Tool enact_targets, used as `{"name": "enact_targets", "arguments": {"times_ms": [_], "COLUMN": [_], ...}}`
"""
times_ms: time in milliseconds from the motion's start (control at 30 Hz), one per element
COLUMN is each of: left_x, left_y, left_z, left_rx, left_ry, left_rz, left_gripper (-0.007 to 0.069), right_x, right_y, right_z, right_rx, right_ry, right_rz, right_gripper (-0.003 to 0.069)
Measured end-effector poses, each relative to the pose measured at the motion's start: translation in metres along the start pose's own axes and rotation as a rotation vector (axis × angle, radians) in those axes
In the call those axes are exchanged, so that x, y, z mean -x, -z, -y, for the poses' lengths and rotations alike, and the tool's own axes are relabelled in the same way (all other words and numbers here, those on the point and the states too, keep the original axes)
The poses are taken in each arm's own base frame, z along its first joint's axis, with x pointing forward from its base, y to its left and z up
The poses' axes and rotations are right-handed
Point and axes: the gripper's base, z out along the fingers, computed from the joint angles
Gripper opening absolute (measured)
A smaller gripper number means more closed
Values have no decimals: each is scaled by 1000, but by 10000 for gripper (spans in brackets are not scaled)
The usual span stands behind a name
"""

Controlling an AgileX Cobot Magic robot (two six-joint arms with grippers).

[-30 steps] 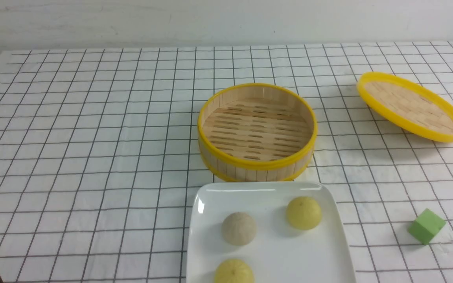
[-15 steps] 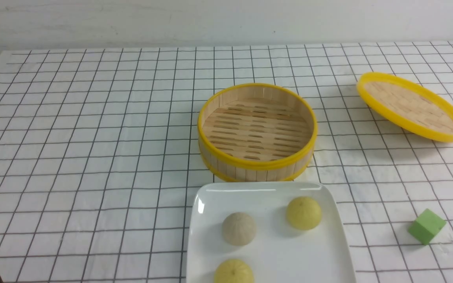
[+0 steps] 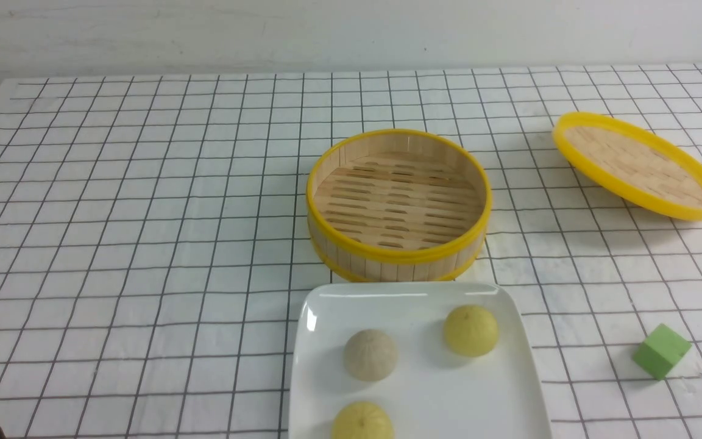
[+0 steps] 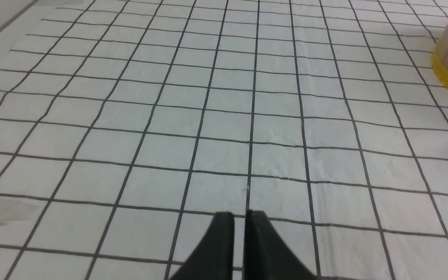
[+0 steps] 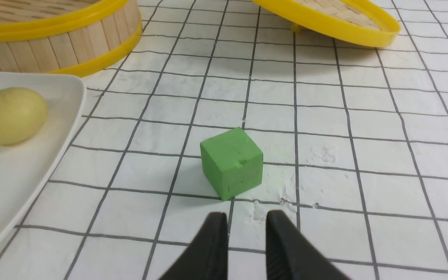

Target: Put the steamed buns into the plate on the white-black tablecloth.

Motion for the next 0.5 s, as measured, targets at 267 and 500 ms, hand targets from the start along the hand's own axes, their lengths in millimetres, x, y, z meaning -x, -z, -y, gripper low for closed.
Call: {"name": "enact_targets", "arguments": {"times_ms": [267, 500], "left_x": [0, 0], "left_y": [0, 0], "left_z": [0, -1], "left_rx": [3, 9], "left_ry": [-9, -25], "left_rz": [1, 2], "left_gripper": [88, 92], "right_x": [0, 0], "right_y": [0, 0], "right_z": [0, 0], "right_rx": [0, 0], "right_ry": [0, 0], "right_rz": [0, 0], "right_gripper": [176, 183]}}
